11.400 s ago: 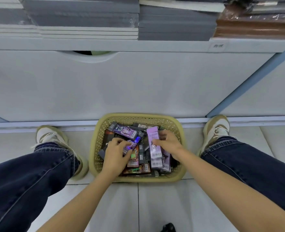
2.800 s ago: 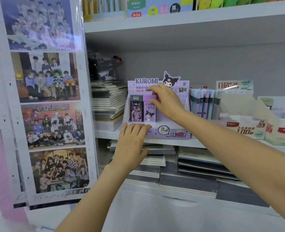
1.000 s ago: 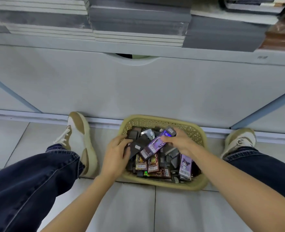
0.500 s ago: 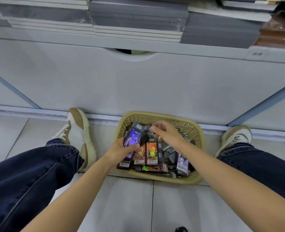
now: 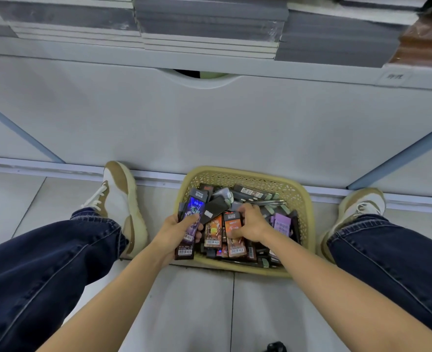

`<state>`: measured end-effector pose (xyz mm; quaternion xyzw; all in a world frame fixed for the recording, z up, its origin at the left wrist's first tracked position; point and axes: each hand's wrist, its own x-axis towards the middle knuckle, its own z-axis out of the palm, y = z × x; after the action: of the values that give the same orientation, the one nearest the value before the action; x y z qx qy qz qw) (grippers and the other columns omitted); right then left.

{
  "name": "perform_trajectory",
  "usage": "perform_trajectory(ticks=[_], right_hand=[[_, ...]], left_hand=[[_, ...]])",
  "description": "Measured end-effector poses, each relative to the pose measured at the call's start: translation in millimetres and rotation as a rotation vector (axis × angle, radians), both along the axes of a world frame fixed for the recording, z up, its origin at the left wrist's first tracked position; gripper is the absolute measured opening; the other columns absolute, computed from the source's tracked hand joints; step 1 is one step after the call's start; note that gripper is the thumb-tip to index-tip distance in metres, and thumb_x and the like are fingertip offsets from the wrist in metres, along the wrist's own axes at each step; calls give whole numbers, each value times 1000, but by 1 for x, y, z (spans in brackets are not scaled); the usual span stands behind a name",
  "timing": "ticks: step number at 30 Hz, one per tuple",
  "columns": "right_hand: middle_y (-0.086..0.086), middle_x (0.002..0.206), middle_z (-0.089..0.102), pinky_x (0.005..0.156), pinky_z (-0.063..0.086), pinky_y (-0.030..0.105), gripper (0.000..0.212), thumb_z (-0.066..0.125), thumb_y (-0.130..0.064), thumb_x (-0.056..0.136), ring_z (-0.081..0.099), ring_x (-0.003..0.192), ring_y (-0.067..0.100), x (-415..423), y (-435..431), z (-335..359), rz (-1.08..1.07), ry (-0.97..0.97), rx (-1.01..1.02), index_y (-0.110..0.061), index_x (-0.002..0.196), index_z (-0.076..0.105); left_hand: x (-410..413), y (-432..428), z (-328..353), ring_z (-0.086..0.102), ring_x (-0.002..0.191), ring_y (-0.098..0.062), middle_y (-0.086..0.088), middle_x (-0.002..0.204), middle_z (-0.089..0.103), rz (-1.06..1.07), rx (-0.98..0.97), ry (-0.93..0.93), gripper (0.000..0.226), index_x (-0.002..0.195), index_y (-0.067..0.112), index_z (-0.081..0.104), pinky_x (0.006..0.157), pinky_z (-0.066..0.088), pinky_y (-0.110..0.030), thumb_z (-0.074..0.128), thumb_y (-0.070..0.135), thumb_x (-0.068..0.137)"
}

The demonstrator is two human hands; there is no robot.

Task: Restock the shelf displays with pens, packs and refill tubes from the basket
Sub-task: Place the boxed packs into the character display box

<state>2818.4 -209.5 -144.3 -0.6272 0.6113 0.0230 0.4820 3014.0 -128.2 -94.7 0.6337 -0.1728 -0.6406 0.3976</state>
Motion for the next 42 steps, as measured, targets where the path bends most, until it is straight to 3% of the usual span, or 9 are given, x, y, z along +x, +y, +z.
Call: perform_trajectory(ticks=[6,8,10,15,23,28,33,39,42], right_hand=[[1,101,64,70,51,22,37,70,-7,86,63,89,13,-14,-6,35,-193,-352,-76,-14,116,50],[-1,113,64,79,52,18,38,69,-15,88,62,99,7,-12,-15,67,-183,-456,-120,-18,123,55],[8,116,67,90,54,34,31,68,-16,88,65,103,18,-3,-25,106,-188,-560,-149,-19,119,61],[6,89,73,64,58,27,13,61,-5,92,69,77,14,27,-41,222,-94,-827,-306,-14,100,57],[7,96,65,68,53,17,13,51,-5,98,65,77,-1,82,-47,403,41,-1076,-733,-14,105,45],[11,107,65,85,57,35,14,53,-10,98,65,91,14,110,-60,488,28,-1135,-946,-21,102,45],[14,105,62,81,59,31,14,49,-4,98,65,93,18,142,-84,536,58,-1147,-1103,-16,99,42],[16,106,63,78,56,39,15,51,-6,97,64,94,30,187,-114,539,164,-877,-1188,-17,100,42],[8,99,63,73,56,36,13,51,-10,97,65,89,26,202,-123,534,185,-762,-1252,-18,101,42]], left_hand=[[-1,-2,17,67,63,-17,-14,85,73,10,-66,48,21,110,-2,61,59,56,-25,61,11,93],[0,-8,31,67,64,-16,-15,89,74,13,-104,46,22,110,-1,62,60,56,-25,61,11,92],[2,-18,52,66,63,-17,-15,89,73,26,-165,50,22,109,-3,64,57,55,-25,62,11,92],[16,-47,138,72,64,-23,-12,82,75,93,-421,9,9,97,5,67,54,57,-31,65,10,89],[66,-82,319,69,67,-16,0,78,75,341,-857,-262,9,93,16,66,60,56,-32,71,19,86],[115,-87,394,71,72,-20,-4,84,76,383,-1032,-371,18,100,18,69,65,57,-37,73,28,85],[156,-99,417,69,69,-16,-5,90,76,364,-1095,-375,26,111,10,68,61,53,-32,67,25,90],[173,-113,403,68,63,-11,-7,82,73,318,-1060,-390,25,116,4,65,54,51,-22,61,16,94],[180,-117,399,69,70,-13,-6,89,75,300,-1078,-396,19,109,10,69,65,52,-31,62,18,94]])
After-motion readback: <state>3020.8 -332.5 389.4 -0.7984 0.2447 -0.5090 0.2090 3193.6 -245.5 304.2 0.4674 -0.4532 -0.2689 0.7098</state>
